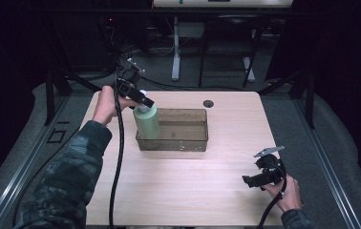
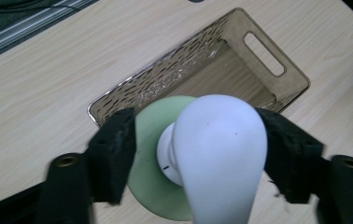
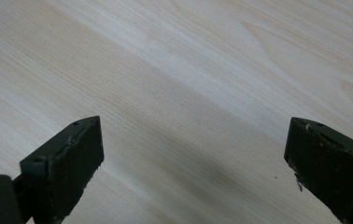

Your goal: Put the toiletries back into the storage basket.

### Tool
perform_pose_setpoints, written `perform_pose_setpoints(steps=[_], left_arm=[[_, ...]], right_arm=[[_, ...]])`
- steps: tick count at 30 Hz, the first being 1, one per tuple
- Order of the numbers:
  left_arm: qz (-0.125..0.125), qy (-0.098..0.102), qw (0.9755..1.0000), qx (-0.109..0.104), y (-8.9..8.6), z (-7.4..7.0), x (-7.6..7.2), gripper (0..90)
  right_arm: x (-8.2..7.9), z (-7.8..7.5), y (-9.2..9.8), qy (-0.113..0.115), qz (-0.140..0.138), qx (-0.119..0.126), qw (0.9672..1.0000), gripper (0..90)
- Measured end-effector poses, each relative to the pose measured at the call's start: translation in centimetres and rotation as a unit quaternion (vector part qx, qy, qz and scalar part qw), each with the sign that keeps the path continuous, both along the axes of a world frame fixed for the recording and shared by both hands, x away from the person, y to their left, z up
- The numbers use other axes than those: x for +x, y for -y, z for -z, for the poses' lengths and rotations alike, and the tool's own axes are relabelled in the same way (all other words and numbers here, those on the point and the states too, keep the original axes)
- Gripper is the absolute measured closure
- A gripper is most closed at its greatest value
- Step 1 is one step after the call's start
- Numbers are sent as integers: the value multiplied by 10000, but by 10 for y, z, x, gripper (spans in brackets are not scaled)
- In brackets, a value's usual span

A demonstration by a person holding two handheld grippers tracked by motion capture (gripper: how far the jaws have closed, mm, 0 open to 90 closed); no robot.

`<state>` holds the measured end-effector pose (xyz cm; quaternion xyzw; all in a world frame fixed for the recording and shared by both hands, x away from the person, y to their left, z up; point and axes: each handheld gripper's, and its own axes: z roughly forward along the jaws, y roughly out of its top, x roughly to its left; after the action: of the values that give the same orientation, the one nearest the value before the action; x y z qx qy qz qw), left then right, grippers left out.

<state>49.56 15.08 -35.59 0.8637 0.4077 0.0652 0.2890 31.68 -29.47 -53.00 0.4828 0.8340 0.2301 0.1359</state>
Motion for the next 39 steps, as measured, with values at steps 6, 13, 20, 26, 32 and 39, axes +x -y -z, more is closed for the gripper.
perform_pose_setpoints(steps=[6,13,20,26,32,39], left_arm=[[24,173,9998,8,-3,-7,-9,153],[130,303,9994,103,-3,-5,-27,71],[111,314,9994,129,-9,2,-39,1],[127,320,9993,137,-17,12,-52,0],[143,321,9993,106,-26,24,-66,0],[124,281,9995,75,-38,40,-85,0]], right_arm=[[0,0,0,-5,16,-1,10000,42],[0,1,-2,-14,-8,-10,10000,42],[0,1,-3,-11,-38,-61,10000,43],[-1,0,-3,-11,-11,-11,10000,41],[0,0,-3,34,-6,17,10000,14],[-1,-1,-4,49,-4,-30,10000,14]])
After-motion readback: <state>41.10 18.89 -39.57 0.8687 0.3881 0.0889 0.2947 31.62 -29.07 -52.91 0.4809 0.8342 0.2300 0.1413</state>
